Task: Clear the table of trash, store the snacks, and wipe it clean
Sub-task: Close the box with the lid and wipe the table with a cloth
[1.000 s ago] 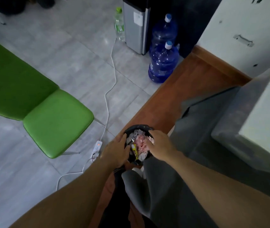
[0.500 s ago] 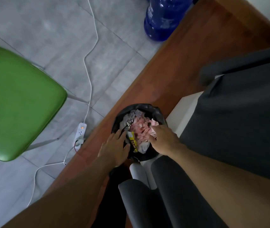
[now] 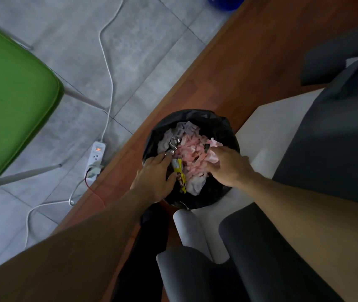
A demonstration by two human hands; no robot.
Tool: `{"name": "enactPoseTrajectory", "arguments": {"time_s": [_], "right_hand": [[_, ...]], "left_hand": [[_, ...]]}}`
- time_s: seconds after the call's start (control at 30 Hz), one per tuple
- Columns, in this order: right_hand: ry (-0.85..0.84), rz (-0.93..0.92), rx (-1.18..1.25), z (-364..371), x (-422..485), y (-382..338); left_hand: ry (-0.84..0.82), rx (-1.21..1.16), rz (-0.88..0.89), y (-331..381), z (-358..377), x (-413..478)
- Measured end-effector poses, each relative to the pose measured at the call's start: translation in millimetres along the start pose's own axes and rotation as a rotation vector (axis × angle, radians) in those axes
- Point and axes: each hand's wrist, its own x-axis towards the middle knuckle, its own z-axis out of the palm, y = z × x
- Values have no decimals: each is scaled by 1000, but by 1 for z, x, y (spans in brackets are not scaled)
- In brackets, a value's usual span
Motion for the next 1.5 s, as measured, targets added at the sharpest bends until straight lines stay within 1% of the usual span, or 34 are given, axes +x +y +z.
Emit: {"name": "enactPoseTrajectory", "arguments": {"time_s": [0.13,0.2,0.37,0.57,0.73,0.9,1.17,1.27,1.4,1.5], "right_hand": [[74,-49,-88,-10,-13,-9],[71,-61,-113,-21,-24,-20],[89,-50,-90,-53,-70,-51],[118,-60,-61,-99,-148,-94],[204,-126,-40,-137,-217,-129],[272,-219,-62,-171,-280,-156],[438,-396,-171,-205,-386,-183],[461,-449,-213,-208,-420,-192],[474,-516,-230,-204,-459,-206],[474,-545,-237,-194,-476,-214]], "left_hand": [[70,48,-40,4,-12,-16],[77,58,-41,7,-24,-26],[124,105,-78,25,-68,-64],[175,129,-87,50,-133,-137],[228,172,-102,74,-184,-205],[355,289,-152,103,-220,-279],[602,343,-245,138,-227,-396],[675,313,-273,144,-220,-437],[723,299,-334,149,-206,-485],[729,280,-368,147,-199,-513]]}}
